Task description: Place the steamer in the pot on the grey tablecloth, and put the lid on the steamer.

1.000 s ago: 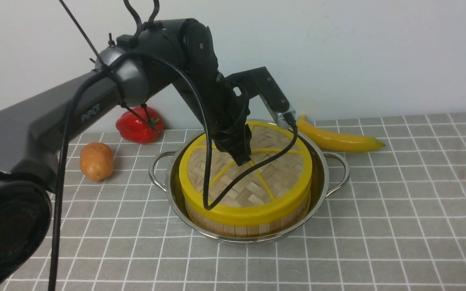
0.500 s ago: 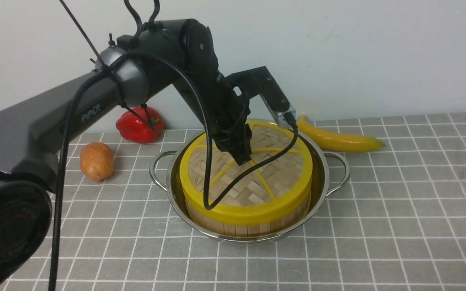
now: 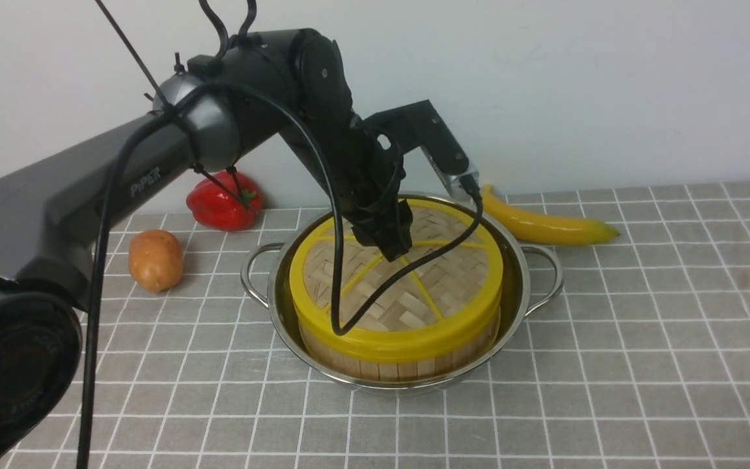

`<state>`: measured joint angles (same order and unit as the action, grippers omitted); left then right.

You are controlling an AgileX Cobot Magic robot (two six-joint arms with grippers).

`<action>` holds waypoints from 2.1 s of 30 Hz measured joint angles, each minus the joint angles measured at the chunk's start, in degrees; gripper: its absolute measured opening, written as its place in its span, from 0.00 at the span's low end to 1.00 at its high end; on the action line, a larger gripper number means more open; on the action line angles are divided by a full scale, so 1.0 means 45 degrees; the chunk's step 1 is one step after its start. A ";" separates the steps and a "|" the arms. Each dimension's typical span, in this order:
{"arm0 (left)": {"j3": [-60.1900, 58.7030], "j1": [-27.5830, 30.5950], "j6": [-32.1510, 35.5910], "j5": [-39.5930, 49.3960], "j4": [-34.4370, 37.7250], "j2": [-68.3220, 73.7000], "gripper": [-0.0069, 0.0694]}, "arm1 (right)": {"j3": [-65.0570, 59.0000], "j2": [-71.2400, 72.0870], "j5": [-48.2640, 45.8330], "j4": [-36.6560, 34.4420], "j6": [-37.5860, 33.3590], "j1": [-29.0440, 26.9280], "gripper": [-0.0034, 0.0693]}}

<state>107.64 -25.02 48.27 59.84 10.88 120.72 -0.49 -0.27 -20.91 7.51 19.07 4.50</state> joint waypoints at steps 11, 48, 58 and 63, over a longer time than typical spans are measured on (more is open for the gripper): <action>-0.0012 0.0000 -0.1907 -0.0410 -0.0095 -0.3982 0.82 | 0.0000 0.0000 0.0000 0.0000 0.0040 0.0000 0.38; -1.5372 0.5566 -0.4075 -0.6072 0.3302 -1.8540 0.82 | 0.0000 0.0000 0.0000 0.0000 0.0028 -0.0010 0.38; -2.2646 0.7192 -0.3881 -0.9468 0.3327 -2.5272 0.82 | 0.0000 0.0000 0.0000 0.0000 -0.0001 -0.0010 0.38; -2.3972 0.7281 -0.3842 -0.9700 0.2931 -2.6680 0.82 | 0.0000 0.0000 0.0000 0.0000 -0.0001 -0.0010 0.38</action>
<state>-0.23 7.75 30.98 16.20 24.07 0.67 -0.49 -0.27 -20.91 7.51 19.07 4.46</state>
